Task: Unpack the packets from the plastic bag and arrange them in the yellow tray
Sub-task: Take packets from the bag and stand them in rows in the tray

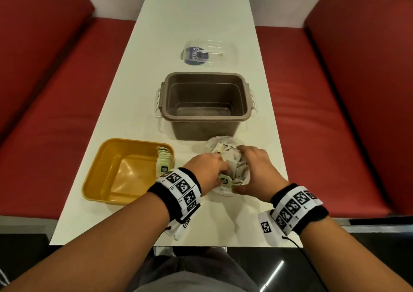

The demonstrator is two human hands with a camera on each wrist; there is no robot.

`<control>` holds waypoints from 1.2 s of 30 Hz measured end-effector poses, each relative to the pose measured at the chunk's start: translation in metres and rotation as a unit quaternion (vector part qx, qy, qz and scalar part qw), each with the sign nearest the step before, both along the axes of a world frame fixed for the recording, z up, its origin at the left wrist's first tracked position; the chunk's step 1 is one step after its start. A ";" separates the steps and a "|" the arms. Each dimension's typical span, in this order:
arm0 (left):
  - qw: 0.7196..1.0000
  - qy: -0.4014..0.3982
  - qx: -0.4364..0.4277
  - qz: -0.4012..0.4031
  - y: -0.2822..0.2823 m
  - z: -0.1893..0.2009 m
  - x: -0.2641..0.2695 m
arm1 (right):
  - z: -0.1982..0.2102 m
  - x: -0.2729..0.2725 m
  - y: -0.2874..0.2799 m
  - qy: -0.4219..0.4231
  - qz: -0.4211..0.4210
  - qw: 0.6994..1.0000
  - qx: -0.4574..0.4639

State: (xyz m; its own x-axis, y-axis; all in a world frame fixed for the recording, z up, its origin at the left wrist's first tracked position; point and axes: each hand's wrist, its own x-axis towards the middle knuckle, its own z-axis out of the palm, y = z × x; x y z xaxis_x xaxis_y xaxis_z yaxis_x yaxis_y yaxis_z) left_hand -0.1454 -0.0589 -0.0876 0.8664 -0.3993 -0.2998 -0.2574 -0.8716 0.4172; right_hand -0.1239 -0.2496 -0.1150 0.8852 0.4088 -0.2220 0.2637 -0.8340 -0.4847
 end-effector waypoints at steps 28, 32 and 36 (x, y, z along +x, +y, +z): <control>0.992 -0.080 0.027 0.099 -0.028 0.031 0.016 | 0.014 0.016 -0.011 -0.005 0.028 0.995 0.092; 0.993 -0.049 0.082 0.071 -0.037 0.009 0.018 | 0.006 0.015 -0.017 0.009 -0.015 0.992 0.128; 0.993 -0.042 0.098 0.055 -0.040 0.002 0.021 | 0.007 0.016 -0.018 0.019 -0.028 0.988 0.153</control>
State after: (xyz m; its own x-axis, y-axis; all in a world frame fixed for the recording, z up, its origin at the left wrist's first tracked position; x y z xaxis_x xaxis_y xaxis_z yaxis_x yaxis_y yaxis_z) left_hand -0.1244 -0.0989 -0.0855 0.9268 -0.2429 -0.2863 -0.1838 -0.9585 0.2181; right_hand -0.1080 -0.2672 -0.1077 0.9017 0.4125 -0.1299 0.1977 -0.6602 -0.7246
